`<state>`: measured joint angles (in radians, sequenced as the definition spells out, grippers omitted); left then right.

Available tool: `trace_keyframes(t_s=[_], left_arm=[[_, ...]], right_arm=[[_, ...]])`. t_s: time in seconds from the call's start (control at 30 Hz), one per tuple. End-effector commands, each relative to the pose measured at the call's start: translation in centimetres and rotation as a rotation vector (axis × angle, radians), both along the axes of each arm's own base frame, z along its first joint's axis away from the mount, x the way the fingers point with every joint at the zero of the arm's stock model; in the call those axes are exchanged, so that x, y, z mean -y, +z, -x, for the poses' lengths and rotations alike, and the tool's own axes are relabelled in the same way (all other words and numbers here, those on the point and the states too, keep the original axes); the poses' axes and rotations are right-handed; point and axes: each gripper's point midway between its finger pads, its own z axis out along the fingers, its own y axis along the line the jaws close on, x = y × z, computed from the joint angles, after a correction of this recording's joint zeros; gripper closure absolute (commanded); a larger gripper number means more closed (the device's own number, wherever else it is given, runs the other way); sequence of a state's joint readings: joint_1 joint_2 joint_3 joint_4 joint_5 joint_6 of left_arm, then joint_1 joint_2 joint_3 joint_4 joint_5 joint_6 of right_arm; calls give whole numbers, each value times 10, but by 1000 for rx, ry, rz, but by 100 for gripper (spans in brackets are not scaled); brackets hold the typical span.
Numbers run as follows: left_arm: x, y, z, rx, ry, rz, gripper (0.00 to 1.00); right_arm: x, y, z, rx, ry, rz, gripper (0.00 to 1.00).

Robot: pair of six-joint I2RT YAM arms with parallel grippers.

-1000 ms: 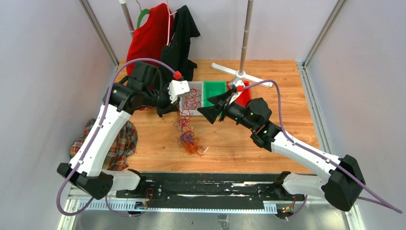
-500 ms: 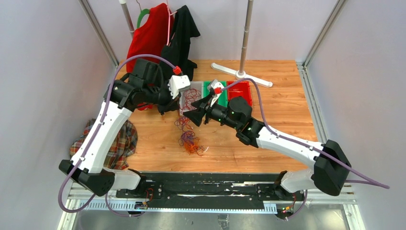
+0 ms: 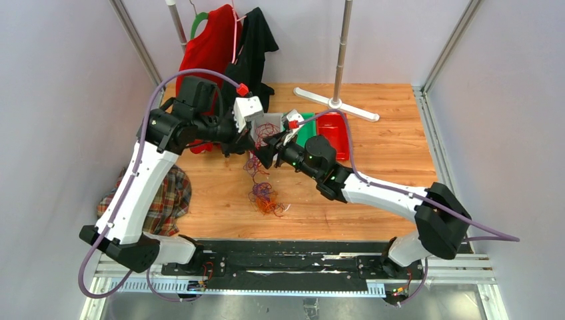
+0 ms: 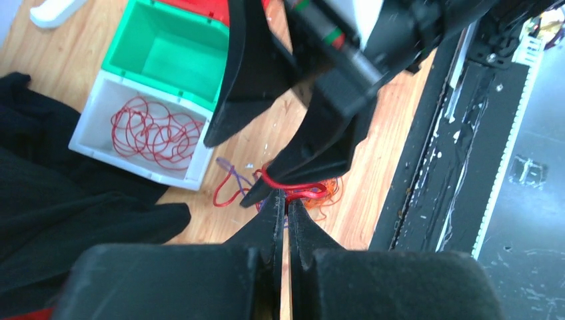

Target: Untangle the cables

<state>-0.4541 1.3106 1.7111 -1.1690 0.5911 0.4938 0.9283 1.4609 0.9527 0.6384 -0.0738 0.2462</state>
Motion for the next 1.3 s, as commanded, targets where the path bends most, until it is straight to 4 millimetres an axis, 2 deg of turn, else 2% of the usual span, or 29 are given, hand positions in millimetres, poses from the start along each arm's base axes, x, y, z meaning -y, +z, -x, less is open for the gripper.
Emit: trace_keyframes(t_s=[0.0, 0.3, 0.6, 0.87, 1.0, 1.27], left_arm=[[15, 29, 7, 9, -55, 91, 99], [26, 73, 0, 83, -73, 164, 100], [25, 125, 5, 202, -72, 238, 100], [21, 167, 15, 293, -69, 304, 100], [18, 187, 17, 352, -60, 329, 100], [13, 237, 21, 492, -28, 427, 100]], right_arm=[[-14, 5, 0, -6, -5, -88, 44], [-10, -62, -8, -80, -78, -53, 44], [7, -120, -8, -149, -147, 30, 47], [28, -150, -4, -168, -190, 99, 49], [44, -156, -2, -172, -224, 122, 50], [59, -172, 2, -183, -254, 166, 49]])
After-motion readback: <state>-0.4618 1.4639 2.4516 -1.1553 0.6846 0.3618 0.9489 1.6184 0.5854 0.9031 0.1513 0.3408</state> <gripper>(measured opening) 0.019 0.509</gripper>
